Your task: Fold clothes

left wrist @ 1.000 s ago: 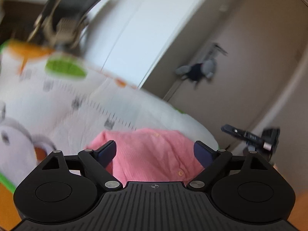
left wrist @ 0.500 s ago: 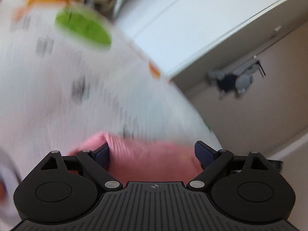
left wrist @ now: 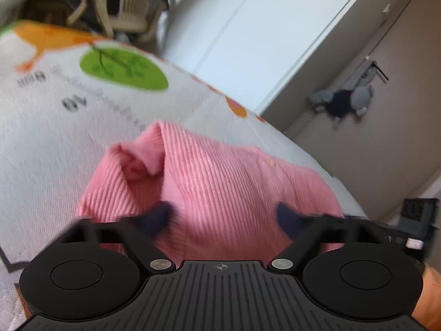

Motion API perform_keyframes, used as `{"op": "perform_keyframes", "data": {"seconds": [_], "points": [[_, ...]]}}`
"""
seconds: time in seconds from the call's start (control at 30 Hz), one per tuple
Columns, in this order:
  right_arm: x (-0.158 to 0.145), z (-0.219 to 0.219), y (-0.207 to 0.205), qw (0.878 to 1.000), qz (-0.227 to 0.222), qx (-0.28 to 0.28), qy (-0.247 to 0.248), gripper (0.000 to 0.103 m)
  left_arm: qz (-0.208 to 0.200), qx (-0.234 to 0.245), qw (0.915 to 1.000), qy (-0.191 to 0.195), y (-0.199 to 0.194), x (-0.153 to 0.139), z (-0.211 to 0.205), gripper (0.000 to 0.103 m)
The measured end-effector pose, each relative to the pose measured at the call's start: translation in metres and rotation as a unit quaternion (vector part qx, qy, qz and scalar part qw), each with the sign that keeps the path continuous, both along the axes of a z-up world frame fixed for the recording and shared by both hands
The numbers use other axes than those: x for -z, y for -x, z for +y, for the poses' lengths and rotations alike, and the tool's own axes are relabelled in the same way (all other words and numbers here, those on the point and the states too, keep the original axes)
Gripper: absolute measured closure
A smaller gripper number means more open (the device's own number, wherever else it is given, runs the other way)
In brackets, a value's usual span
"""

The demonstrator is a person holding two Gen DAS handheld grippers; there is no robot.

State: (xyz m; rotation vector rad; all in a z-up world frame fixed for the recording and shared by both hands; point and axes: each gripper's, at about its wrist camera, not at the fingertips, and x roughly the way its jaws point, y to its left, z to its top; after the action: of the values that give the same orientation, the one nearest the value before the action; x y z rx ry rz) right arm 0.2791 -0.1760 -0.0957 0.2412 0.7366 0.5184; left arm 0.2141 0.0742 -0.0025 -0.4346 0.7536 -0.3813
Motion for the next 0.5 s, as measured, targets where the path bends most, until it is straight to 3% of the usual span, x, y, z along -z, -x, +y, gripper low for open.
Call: {"op": "perform_keyframes", "data": {"seconds": [0.1,0.13,0.3,0.43,0.5], "points": [[-0.010,0.004,0.006,1.000,-0.025,-0.002,-0.004,0.082,-0.021,-0.008,0.9997,-0.013,0.009,-0.021,-0.002,0.084],[-0.018,0.003,0.010,0.999,-0.038,-0.005,-0.008,0.082,-0.029,-0.008,0.9995,-0.014,0.012,-0.030,-0.002,0.086],[-0.053,-0.003,0.043,0.996,-0.086,-0.032,-0.022,0.084,-0.066,0.019,0.9976,-0.010,0.057,-0.061,0.002,0.087],[-0.026,0.000,0.049,0.998,-0.054,-0.022,0.028,0.079,-0.012,0.014,0.9986,-0.050,0.065,-0.029,-0.002,0.077],[-0.008,0.002,0.045,0.998,-0.029,-0.010,0.055,0.063,0.019,0.008,0.9983,-0.054,0.062,-0.011,0.000,0.064]]}}
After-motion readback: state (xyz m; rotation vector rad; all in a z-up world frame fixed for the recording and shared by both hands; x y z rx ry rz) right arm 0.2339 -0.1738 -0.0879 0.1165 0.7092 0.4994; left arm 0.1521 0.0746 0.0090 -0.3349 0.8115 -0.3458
